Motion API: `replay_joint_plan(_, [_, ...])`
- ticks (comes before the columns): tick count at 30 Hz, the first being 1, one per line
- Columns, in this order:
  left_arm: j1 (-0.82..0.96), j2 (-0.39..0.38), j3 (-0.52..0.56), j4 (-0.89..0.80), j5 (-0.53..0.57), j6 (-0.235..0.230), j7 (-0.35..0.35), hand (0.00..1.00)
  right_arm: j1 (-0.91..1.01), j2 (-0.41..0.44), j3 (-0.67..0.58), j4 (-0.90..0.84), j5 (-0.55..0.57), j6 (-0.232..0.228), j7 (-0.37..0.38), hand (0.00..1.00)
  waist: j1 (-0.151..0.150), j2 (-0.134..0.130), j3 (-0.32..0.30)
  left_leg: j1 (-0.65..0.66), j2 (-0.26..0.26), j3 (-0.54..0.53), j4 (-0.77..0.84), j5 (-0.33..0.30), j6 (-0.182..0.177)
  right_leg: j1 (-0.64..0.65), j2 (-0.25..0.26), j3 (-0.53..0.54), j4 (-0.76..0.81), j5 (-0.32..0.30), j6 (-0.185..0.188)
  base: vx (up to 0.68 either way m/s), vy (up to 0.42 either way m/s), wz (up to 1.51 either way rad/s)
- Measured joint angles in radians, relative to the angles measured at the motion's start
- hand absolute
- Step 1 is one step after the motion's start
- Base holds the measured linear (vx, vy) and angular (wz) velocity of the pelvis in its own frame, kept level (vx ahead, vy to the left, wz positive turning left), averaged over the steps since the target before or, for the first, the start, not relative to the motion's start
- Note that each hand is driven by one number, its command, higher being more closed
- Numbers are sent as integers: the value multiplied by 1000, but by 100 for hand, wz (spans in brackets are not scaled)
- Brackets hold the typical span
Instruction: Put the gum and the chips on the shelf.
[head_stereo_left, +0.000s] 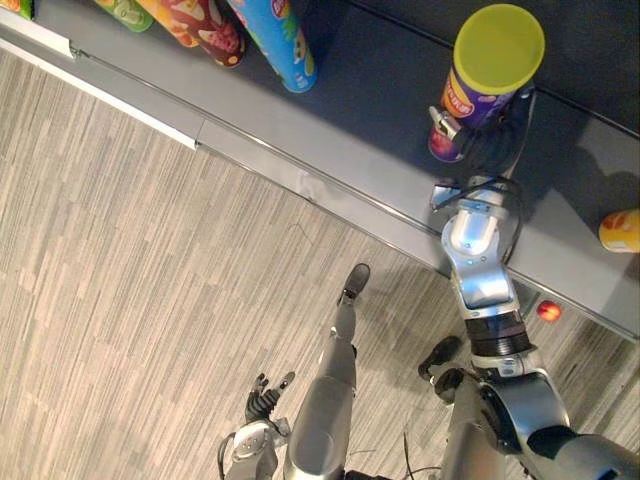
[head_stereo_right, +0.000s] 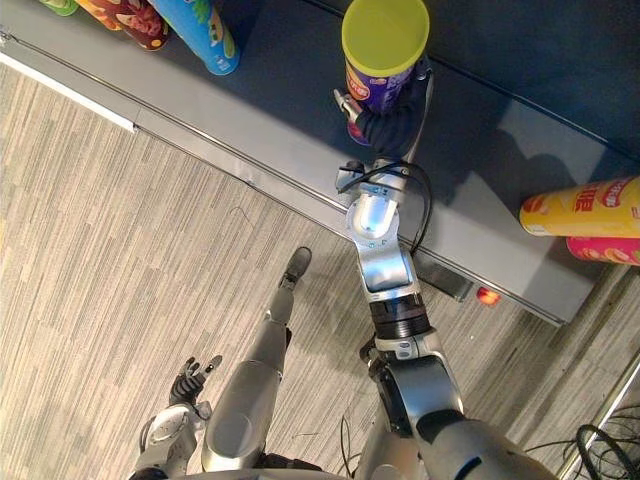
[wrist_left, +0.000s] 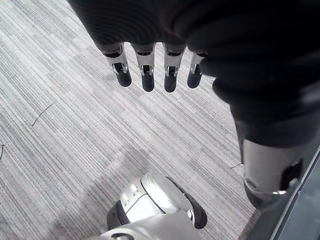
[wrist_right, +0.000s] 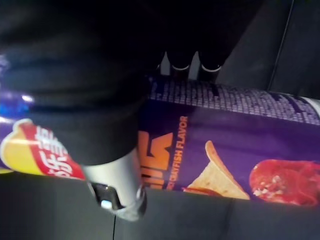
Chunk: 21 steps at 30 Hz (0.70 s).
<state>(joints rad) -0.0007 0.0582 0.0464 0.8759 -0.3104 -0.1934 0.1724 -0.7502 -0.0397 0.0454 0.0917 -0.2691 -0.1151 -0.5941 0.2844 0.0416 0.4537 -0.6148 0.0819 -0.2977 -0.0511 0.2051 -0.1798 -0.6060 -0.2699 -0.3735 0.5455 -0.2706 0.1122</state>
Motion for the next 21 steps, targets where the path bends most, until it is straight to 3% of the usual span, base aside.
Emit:
replay_joint_plan(13, [6,-1,4,-13,-2,0,1,0,21,9,8,-1,11,0,10,100,-10,-1,-3,-36,-6,13,20,-3,12,-40,-11,11,23,-2,3,-14,-7,0])
replay_joint_plan(21, [4,-3,11,-31,-3,-3,1,0,37,-4,58,34,-43,-2,14,100,-15,-1,-3,-63,-16,13,19,14,21,-76,-27,12,52,-1,1,-4,-10,3])
